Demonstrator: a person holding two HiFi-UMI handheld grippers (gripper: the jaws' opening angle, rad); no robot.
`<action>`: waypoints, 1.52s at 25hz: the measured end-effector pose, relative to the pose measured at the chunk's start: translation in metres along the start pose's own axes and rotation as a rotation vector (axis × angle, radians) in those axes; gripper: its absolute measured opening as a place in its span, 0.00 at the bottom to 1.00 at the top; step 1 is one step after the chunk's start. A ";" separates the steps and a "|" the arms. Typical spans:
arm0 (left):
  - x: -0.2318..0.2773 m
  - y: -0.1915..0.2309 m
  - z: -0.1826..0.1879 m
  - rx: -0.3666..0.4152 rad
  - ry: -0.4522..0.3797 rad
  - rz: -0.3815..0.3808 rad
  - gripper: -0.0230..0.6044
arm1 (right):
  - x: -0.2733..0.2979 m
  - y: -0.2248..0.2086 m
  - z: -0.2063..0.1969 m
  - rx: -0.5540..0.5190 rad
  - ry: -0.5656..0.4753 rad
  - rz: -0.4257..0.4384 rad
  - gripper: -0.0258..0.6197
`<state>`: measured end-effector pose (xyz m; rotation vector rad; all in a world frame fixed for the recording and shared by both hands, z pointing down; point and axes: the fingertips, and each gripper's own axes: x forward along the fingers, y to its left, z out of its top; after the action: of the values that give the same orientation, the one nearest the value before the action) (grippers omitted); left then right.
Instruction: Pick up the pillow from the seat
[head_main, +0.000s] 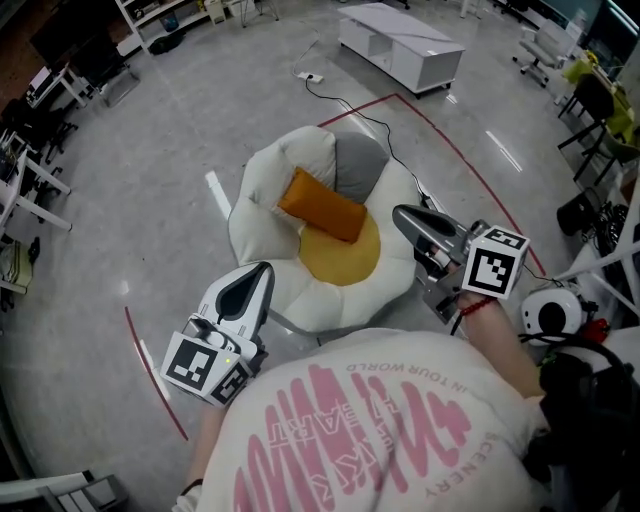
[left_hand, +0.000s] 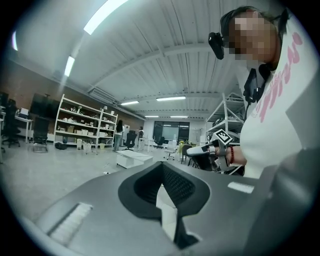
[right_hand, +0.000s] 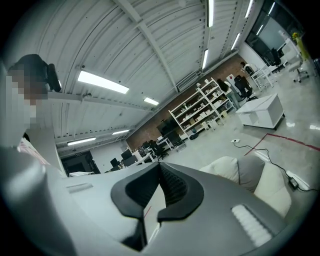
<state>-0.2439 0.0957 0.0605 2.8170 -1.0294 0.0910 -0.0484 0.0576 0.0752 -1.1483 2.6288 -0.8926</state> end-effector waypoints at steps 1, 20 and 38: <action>0.000 0.004 -0.003 -0.005 -0.001 0.007 0.06 | 0.001 -0.002 -0.002 0.003 0.008 -0.010 0.05; 0.042 0.031 -0.031 -0.114 -0.014 0.132 0.06 | 0.056 -0.057 0.002 0.029 0.196 0.071 0.05; 0.268 0.014 -0.112 -0.416 0.074 0.338 0.06 | 0.071 -0.254 -0.030 0.293 0.526 0.228 0.04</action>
<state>-0.0490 -0.0688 0.2004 2.2385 -1.3208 0.0131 0.0501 -0.1134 0.2520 -0.5841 2.7879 -1.6403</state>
